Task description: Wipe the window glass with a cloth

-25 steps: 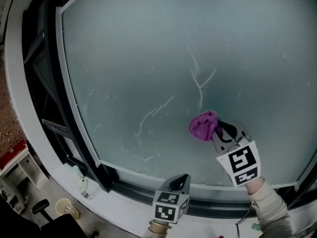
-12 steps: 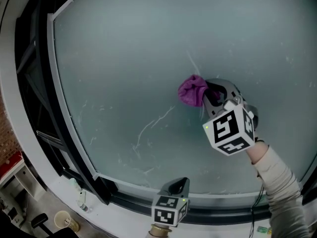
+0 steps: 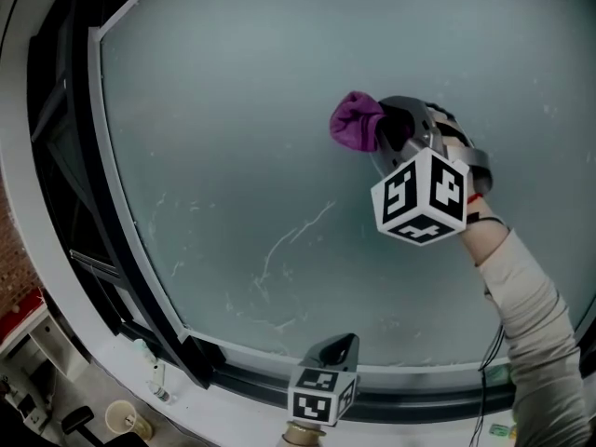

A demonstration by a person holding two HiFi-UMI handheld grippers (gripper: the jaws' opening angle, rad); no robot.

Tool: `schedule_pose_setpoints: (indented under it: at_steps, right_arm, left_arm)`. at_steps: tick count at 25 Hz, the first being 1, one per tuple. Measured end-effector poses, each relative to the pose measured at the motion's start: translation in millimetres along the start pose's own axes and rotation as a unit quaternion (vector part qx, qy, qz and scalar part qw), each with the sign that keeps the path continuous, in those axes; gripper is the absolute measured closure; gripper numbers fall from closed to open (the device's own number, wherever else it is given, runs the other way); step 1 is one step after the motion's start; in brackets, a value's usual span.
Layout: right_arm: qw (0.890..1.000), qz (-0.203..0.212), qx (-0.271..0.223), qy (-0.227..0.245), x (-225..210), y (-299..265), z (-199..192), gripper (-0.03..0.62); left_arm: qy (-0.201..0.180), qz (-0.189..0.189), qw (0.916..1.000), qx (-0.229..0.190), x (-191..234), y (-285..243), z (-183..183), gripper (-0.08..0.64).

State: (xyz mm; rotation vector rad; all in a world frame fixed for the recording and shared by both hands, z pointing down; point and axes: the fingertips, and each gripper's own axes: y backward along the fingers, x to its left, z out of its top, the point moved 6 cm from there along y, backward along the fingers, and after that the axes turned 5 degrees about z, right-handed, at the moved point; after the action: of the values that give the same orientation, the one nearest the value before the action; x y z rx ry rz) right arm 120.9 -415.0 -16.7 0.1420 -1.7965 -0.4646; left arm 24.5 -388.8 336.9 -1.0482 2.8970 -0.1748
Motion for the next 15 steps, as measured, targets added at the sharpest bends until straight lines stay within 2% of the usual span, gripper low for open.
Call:
schedule_pose_setpoints:
  at_steps: [6, 12, 15]
  right_arm:
    - [0.996, 0.022, 0.047, 0.070, 34.2, -16.2, -10.3, 0.543]
    - [0.995, 0.034, 0.054, 0.072, 50.7, -12.5, -8.8, 0.543]
    - [0.995, 0.053, 0.056, 0.062, 59.3, -9.9, -8.4, 0.543]
  left_arm:
    - [-0.001, -0.001, 1.0000, 0.002, 2.2, 5.3, -0.2, 0.555]
    - [0.001, 0.002, 1.0000, 0.002, 6.9, 11.7, -4.6, 0.555]
    - [0.001, 0.003, 1.0000, 0.002, 7.9, 12.9, -5.1, 0.555]
